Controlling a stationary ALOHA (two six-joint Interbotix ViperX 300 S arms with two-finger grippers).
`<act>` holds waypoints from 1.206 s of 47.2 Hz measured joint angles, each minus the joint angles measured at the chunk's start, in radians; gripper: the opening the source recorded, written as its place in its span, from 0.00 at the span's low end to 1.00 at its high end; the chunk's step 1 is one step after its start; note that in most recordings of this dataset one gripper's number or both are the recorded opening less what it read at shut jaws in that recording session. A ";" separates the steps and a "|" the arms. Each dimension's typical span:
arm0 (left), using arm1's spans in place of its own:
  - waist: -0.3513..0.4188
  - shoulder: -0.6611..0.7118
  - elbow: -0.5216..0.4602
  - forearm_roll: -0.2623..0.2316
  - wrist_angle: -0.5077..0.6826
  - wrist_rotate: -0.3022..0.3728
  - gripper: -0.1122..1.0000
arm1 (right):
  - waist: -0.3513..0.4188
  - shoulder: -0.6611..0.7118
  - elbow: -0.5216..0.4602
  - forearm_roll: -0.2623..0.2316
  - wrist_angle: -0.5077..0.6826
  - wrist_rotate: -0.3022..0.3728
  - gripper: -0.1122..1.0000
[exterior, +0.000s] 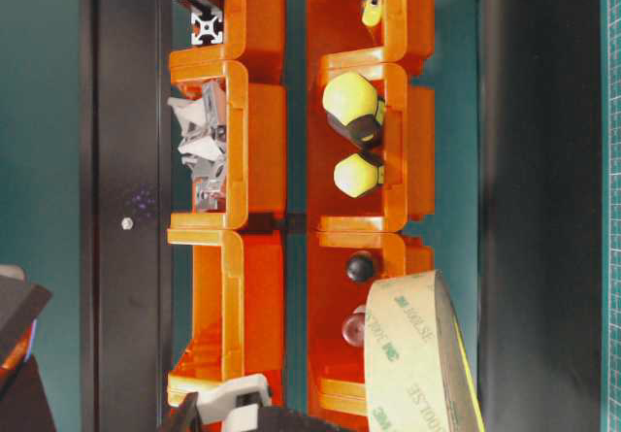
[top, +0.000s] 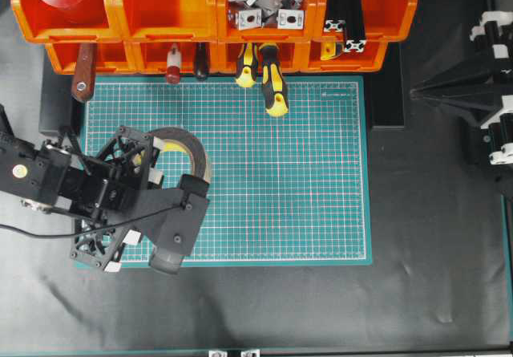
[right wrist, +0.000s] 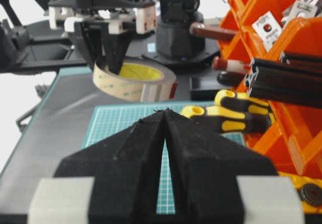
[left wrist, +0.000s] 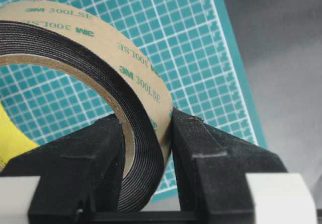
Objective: Pick foam from container rack with left arm.
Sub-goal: 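Carry the tape roll out of the bin and lower it onto the mat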
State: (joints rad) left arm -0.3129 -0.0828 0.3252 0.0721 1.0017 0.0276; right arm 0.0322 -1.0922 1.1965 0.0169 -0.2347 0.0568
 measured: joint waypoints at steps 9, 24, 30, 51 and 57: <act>0.017 0.005 -0.005 0.000 -0.014 0.011 0.34 | 0.000 0.000 0.000 0.005 -0.026 0.000 0.11; 0.031 0.058 -0.003 0.003 -0.094 0.014 0.34 | 0.000 0.000 0.000 0.006 -0.037 0.000 0.11; 0.040 0.063 -0.003 0.003 -0.118 0.012 0.34 | 0.000 0.000 0.000 0.008 -0.038 0.000 0.11; 0.101 0.061 0.014 0.003 -0.138 0.005 0.92 | 0.000 -0.002 0.000 0.008 -0.038 0.000 0.11; 0.101 0.049 0.035 0.003 -0.140 -0.006 0.90 | 0.000 0.000 0.000 0.009 -0.038 0.000 0.11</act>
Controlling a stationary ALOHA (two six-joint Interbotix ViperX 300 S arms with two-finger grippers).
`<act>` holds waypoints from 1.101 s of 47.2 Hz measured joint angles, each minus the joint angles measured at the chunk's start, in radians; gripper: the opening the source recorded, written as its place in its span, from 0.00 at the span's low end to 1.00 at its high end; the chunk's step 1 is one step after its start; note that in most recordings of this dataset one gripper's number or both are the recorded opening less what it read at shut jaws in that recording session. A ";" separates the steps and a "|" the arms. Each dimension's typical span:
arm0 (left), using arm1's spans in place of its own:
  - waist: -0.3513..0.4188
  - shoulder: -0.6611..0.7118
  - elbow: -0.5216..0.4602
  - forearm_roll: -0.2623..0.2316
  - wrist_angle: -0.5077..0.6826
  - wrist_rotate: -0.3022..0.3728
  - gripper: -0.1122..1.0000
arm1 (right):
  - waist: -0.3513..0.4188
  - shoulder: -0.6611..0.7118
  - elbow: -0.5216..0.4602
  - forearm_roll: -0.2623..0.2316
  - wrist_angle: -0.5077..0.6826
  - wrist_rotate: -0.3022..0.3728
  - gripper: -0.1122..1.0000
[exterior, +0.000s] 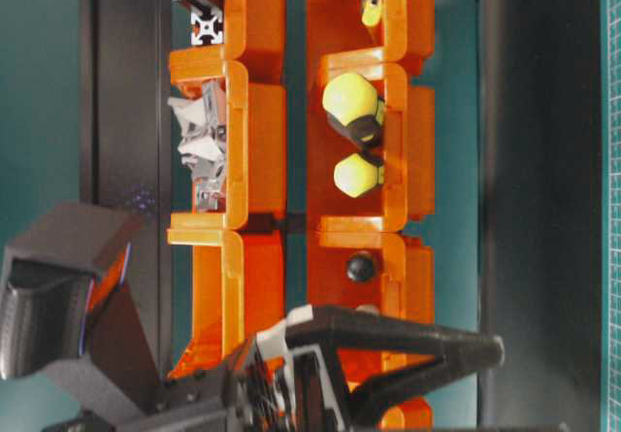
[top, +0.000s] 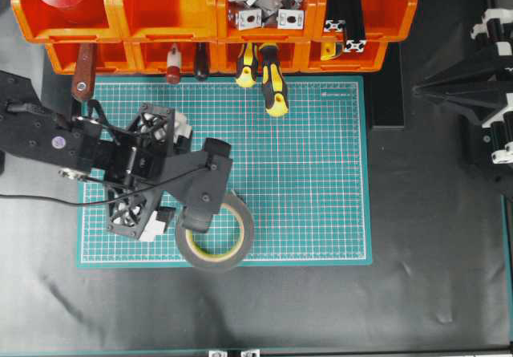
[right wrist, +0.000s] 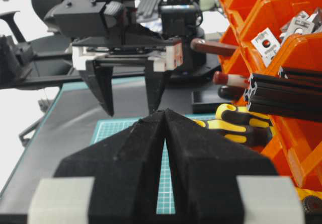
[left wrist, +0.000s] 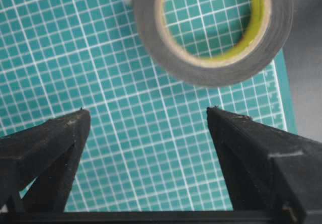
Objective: Pick foam from container rack with left arm.
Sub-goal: 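Carry the tape roll out of the bin and lower it onto the mat, then open the left gripper and withdraw it to the left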
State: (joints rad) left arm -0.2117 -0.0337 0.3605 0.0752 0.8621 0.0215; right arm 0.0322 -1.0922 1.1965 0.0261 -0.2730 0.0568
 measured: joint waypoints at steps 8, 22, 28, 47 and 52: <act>-0.011 -0.054 0.029 -0.003 -0.008 -0.057 0.89 | 0.000 0.000 0.000 0.009 0.000 0.002 0.11; -0.054 -0.291 0.124 -0.003 -0.160 -0.198 0.88 | 0.000 0.000 0.000 0.011 0.000 0.002 0.11; -0.058 -0.423 0.187 -0.005 -0.238 -0.288 0.86 | 0.000 -0.002 0.000 0.011 0.000 0.002 0.11; -0.049 -0.802 0.357 -0.003 -0.436 -0.279 0.80 | 0.000 0.000 0.000 0.011 0.000 0.002 0.11; -0.041 -0.876 0.388 -0.003 -0.476 -0.262 0.79 | 0.000 0.000 0.000 0.011 0.000 0.002 0.11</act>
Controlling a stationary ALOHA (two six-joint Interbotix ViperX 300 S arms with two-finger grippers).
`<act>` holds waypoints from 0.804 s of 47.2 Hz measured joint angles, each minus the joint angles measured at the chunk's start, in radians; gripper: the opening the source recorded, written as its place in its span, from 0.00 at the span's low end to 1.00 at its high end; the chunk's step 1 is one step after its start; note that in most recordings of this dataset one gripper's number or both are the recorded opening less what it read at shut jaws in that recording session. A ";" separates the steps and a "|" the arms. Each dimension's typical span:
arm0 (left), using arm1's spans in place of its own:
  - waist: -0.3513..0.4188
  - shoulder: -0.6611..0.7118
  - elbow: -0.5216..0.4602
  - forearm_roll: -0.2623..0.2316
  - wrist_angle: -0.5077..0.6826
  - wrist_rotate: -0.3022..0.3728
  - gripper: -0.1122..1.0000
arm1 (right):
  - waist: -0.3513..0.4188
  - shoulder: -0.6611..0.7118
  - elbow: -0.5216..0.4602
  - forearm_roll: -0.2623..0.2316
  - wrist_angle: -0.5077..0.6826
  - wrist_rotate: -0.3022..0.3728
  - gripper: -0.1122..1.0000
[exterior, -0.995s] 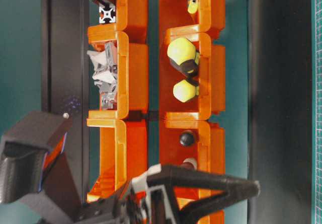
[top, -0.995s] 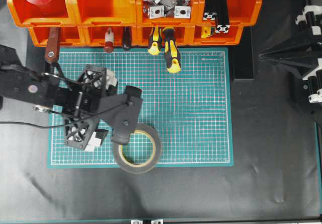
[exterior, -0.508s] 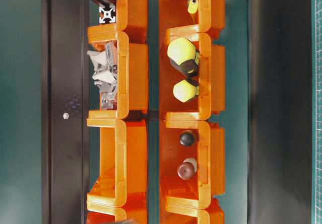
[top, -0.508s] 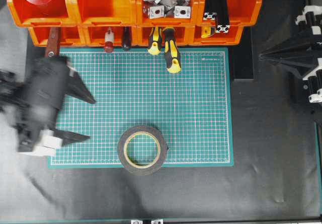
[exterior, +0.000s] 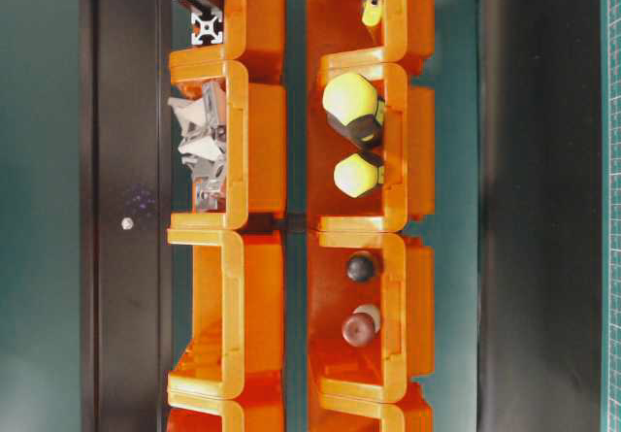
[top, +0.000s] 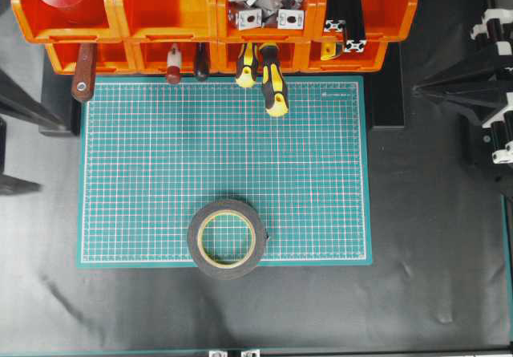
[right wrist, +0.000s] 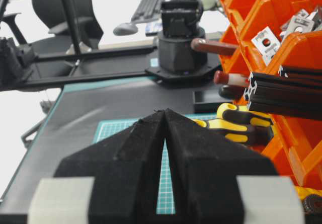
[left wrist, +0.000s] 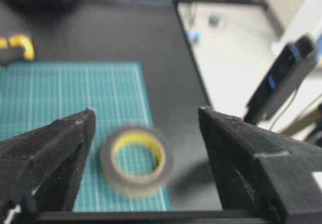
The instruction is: Pick foam from container rack with left arm.
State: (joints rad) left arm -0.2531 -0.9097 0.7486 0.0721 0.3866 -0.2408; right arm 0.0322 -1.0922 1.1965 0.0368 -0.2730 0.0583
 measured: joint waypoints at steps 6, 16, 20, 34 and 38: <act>0.028 -0.086 0.040 0.000 -0.054 0.026 0.75 | 0.003 0.000 0.000 0.000 0.000 0.000 0.11; 0.091 -0.181 0.101 0.000 -0.081 0.100 0.72 | 0.008 -0.002 0.000 0.000 0.002 0.000 0.11; 0.127 -0.207 0.115 0.000 -0.112 0.120 0.72 | 0.008 -0.003 0.000 0.000 0.000 0.000 0.11; 0.153 -0.230 0.160 0.000 -0.137 0.114 0.72 | 0.009 -0.003 0.000 0.002 0.000 0.000 0.11; 0.153 -0.232 0.164 0.000 -0.140 0.114 0.72 | 0.009 -0.002 0.000 0.002 0.000 -0.002 0.11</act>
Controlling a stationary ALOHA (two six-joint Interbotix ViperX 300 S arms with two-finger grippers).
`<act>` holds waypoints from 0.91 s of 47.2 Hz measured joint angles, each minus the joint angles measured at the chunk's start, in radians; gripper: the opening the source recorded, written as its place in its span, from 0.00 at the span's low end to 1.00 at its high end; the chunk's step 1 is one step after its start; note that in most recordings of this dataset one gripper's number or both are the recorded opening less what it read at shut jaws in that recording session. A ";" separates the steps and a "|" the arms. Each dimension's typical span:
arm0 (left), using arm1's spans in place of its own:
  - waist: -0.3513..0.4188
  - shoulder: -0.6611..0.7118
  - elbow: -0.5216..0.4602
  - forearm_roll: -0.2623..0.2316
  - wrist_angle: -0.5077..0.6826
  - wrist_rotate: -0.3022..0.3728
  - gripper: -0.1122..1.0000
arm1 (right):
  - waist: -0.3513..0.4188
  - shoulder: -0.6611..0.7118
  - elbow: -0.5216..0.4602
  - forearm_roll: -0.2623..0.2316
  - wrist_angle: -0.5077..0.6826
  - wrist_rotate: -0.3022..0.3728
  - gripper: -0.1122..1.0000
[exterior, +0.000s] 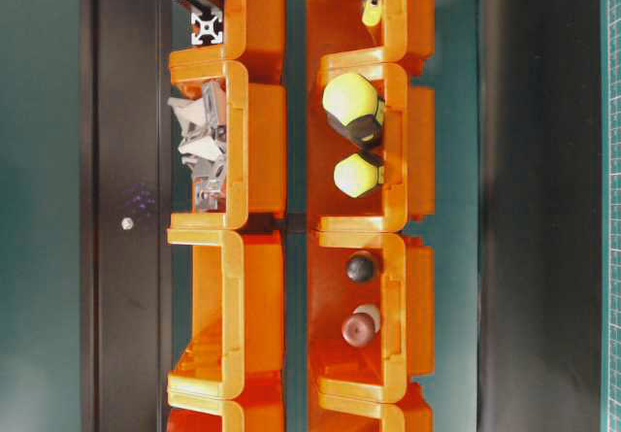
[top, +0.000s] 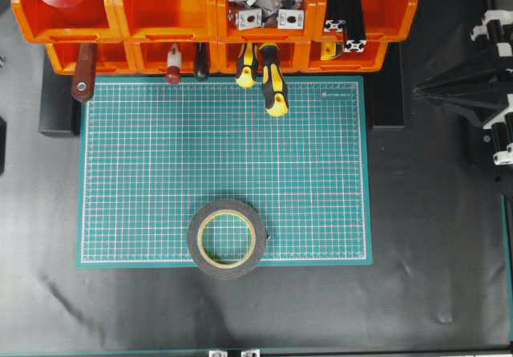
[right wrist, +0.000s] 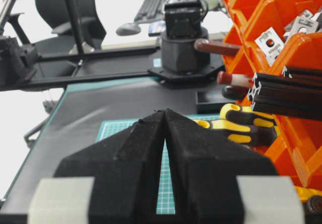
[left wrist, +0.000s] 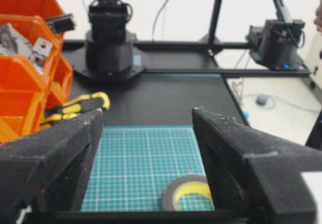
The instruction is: Pick foam from container rack with left arm.
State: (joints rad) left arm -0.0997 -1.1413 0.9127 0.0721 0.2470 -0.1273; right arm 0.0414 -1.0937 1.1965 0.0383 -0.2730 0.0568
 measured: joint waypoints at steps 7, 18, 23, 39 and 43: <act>0.000 -0.002 0.003 0.000 0.002 -0.002 0.72 | 0.000 -0.002 0.000 0.000 0.000 0.002 0.11; -0.006 -0.002 0.008 0.000 0.000 -0.003 0.72 | 0.000 -0.002 0.000 0.000 0.000 0.002 0.11; -0.014 -0.002 0.015 -0.002 0.000 -0.009 0.72 | 0.000 -0.002 0.000 -0.002 0.002 0.000 0.11; -0.051 -0.003 0.034 -0.002 -0.002 -0.029 0.72 | -0.002 0.000 0.000 -0.002 0.000 0.000 0.11; -0.051 -0.002 0.043 0.000 0.000 -0.034 0.72 | 0.000 0.000 0.000 0.000 0.000 0.000 0.11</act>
State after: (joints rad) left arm -0.1503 -1.1428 0.9557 0.0721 0.2470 -0.1611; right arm 0.0414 -1.0937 1.1965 0.0383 -0.2730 0.0568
